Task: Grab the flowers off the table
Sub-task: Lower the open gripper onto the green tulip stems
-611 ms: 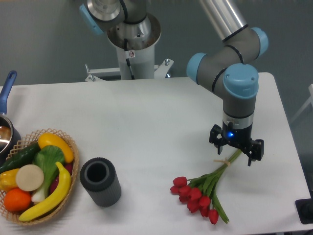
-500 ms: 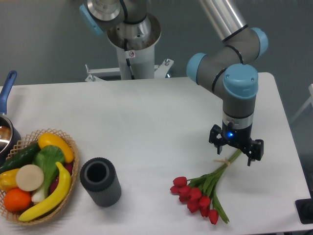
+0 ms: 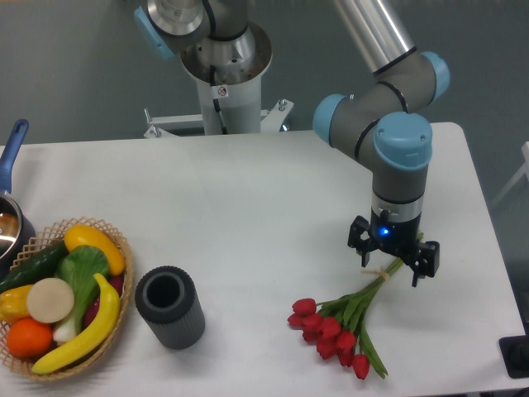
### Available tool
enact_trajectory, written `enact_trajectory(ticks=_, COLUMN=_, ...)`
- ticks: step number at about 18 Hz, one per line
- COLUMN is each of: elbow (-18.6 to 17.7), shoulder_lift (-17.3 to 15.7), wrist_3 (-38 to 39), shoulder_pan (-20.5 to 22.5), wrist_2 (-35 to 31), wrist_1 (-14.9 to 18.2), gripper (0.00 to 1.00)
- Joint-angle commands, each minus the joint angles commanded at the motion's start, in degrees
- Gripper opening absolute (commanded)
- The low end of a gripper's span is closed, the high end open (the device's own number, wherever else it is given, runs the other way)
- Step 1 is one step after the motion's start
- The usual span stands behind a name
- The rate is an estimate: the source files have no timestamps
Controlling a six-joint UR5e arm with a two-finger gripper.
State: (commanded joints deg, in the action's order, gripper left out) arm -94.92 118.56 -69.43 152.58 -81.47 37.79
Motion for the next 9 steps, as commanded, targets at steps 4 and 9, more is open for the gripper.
enact_trajectory(ticks=4, elbow=-0.09, shoulder_lift=1.49, wrist_3=0.09, shoulder_pan=-1.75, wrist_2=-0.79, wrist_1=0.18, gripper=1.00)
enact_trajectory(ticks=9, elbow=2.10, shoulder_lift=5.27, wrist_3=0.09, shoulder_pan=-5.36, wrist_2=-9.31, wrist_1=0.26, gripper=1.00)
